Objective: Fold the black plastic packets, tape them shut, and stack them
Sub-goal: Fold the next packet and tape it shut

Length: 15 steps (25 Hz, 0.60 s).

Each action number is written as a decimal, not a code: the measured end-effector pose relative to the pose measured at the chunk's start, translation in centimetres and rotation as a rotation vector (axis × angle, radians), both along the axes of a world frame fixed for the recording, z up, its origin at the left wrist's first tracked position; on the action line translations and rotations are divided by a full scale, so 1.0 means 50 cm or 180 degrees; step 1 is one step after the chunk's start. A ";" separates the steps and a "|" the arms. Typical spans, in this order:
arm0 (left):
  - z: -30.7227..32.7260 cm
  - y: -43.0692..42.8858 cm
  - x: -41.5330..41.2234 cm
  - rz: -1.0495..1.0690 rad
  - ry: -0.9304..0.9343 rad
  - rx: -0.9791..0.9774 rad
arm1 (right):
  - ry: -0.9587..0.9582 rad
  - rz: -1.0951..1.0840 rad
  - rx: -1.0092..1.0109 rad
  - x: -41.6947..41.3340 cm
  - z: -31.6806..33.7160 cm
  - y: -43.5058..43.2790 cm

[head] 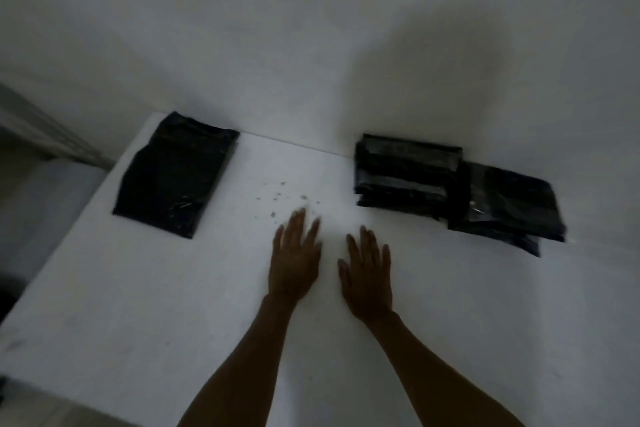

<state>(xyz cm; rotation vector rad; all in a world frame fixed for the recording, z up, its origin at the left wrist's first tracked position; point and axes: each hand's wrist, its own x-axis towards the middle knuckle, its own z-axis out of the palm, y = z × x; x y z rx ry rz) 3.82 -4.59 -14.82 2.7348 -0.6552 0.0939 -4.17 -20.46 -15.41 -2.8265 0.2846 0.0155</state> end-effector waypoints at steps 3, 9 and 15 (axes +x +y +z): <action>0.049 0.163 0.103 0.0772 -0.0247 0.0313 | 0.0186 0.0194 -0.0149 0.055 -0.003 0.120; 0.094 0.383 0.279 0.1691 0.0930 0.0610 | 0.0125 -0.0057 -0.0391 0.063 -0.008 0.179; 0.063 0.393 0.295 0.1613 0.1281 0.0740 | 0.0155 -0.0152 -0.0505 0.072 -0.010 0.184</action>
